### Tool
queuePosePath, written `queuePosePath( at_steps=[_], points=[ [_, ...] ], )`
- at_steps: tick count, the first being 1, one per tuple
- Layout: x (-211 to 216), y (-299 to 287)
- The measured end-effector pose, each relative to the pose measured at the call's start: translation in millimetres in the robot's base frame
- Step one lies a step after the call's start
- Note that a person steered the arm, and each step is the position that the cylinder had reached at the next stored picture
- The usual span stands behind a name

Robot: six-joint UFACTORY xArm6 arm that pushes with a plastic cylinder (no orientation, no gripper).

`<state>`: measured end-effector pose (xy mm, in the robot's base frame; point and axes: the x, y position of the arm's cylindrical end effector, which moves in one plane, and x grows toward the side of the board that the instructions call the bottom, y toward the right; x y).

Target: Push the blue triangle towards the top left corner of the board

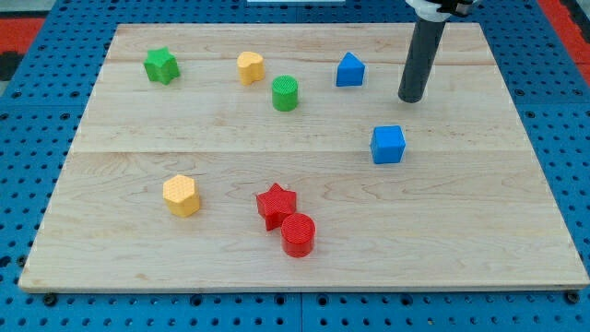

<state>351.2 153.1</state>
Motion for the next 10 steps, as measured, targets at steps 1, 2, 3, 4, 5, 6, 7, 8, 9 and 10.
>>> queuePosePath(
  at_steps=[1,2,3,4,5,6,7,8,9,10],
  points=[
    [-1.6,0.0],
    [-5.9,0.0],
    [-32.4,-25.6],
    [-68.3,-55.8],
    [-70.8,-130.1],
    [-19.6,-81.5],
    [-13.9,-120.7],
    [-19.7,-150.6],
    [-30.8,-193.0],
    [-18.9,-219.0]
  ],
)
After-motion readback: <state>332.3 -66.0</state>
